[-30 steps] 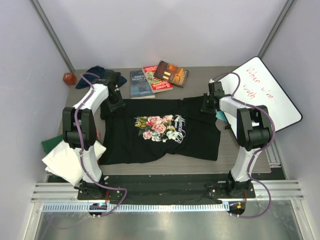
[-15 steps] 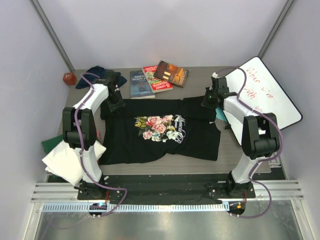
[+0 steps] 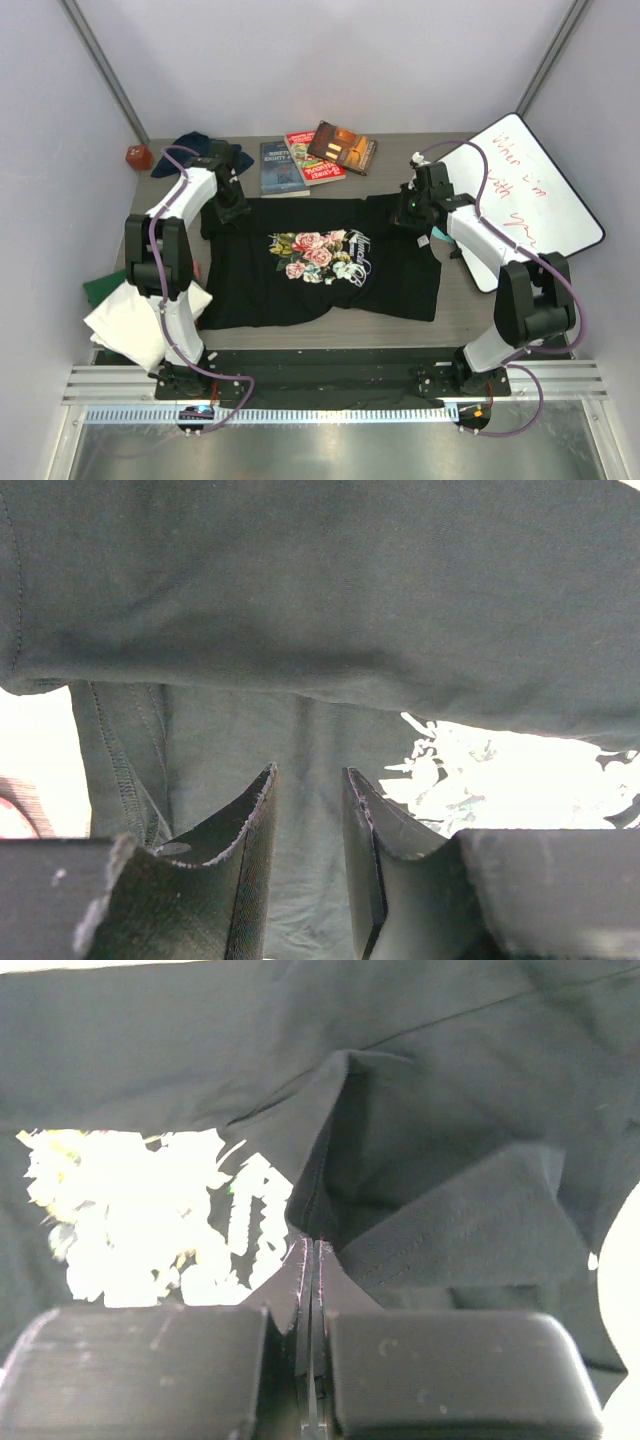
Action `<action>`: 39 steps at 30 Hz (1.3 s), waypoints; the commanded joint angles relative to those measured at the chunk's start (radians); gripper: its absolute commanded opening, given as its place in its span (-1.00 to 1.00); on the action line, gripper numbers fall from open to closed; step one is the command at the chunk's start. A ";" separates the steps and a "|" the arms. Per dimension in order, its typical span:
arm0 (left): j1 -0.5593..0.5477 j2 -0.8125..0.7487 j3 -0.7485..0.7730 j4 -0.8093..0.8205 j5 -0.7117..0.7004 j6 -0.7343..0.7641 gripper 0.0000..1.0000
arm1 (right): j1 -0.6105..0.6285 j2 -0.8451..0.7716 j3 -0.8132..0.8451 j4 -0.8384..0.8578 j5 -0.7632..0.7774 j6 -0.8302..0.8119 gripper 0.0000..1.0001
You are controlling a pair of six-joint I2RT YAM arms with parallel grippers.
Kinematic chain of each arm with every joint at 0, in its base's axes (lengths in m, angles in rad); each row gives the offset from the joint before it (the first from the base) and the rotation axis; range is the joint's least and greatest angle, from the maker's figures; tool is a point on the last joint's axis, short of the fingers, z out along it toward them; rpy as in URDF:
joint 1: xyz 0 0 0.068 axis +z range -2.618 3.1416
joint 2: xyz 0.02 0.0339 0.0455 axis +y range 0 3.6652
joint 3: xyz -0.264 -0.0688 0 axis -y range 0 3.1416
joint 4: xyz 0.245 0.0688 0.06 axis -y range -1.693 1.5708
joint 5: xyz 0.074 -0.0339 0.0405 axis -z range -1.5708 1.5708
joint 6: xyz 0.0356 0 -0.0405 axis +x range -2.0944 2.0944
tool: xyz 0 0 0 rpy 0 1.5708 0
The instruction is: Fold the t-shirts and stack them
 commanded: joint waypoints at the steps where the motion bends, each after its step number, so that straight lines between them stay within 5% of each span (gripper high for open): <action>1: -0.002 -0.013 0.038 -0.008 0.018 0.009 -0.36 | 0.031 -0.090 -0.041 -0.033 -0.007 0.002 -0.98; 16: -0.002 -0.013 0.042 -0.013 0.015 0.009 -0.36 | 0.099 -0.036 -0.202 -0.099 0.004 0.021 -0.98; 18: -0.002 -0.012 0.045 -0.014 0.013 0.009 -0.36 | 0.108 -0.007 -0.210 -0.106 0.006 0.022 -0.74; 21: -0.002 -0.010 0.045 -0.016 0.013 0.011 -0.35 | 0.119 0.017 -0.212 -0.125 0.018 0.027 -0.66; 32: -0.002 -0.007 0.046 -0.019 0.012 0.012 -0.36 | 0.128 -0.180 -0.121 -0.143 0.128 0.003 -0.39; 39: -0.002 -0.009 0.045 -0.019 0.010 0.012 -0.36 | 0.125 -0.055 -0.008 -0.122 0.230 -0.040 -0.38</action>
